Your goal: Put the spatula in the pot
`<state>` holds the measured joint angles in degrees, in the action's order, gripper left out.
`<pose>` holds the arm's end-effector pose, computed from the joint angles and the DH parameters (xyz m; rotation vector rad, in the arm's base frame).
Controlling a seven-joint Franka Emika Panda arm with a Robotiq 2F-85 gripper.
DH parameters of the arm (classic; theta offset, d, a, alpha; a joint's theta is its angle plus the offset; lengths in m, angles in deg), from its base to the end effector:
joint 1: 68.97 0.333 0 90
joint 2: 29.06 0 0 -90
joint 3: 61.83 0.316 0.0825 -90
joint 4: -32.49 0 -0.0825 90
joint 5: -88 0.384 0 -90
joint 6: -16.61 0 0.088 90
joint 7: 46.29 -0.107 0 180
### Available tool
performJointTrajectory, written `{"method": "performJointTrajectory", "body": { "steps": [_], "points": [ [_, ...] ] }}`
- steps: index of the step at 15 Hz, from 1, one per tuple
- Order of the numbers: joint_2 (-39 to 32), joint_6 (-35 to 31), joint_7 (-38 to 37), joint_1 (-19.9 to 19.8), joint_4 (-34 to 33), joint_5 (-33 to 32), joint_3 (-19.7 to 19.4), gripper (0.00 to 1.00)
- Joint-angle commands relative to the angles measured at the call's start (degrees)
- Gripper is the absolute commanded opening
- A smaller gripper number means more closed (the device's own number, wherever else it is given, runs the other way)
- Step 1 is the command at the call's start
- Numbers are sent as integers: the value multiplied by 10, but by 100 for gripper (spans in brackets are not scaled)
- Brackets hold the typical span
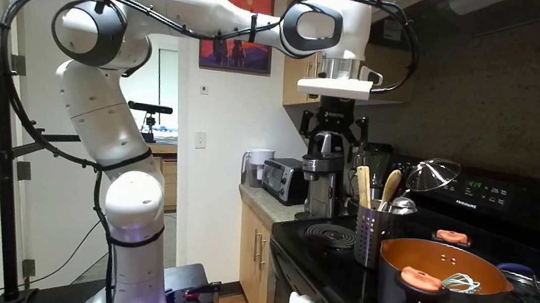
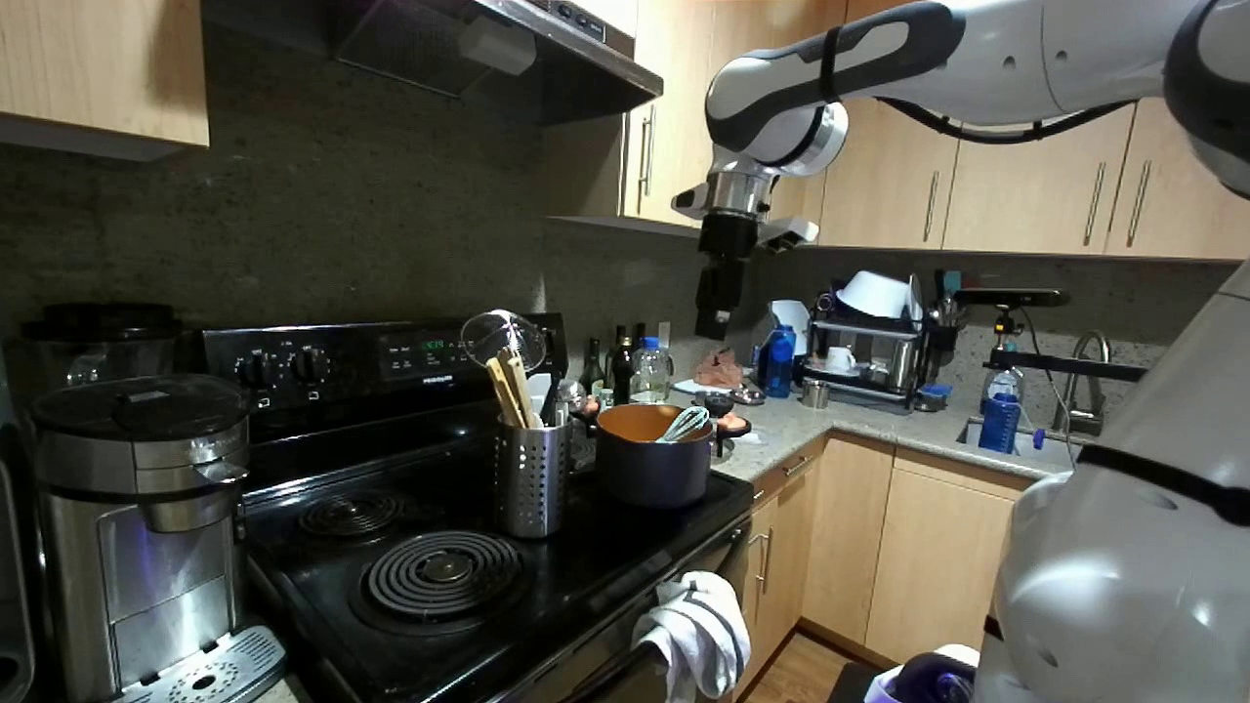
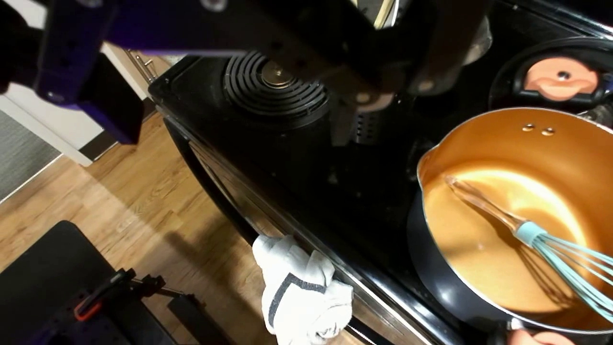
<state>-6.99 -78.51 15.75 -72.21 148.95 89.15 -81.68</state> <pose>0.3988 -0.1928 0.5928 -2.8384 -1.0394 -0.1403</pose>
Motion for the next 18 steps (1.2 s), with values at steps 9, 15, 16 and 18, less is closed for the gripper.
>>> {"method": "performJointTrajectory", "body": {
  "steps": [9, 15, 16, 18],
  "points": [
    [-99, -90, 79, -13, -69, 19, 2, 100],
    [-167, -156, 95, -11, -103, 6, 42, 100],
    [-176, -167, 97, -11, -110, 4, 51, 100],
    [-195, -179, 108, -12, -129, -1, 67, 100]
  ]
}}
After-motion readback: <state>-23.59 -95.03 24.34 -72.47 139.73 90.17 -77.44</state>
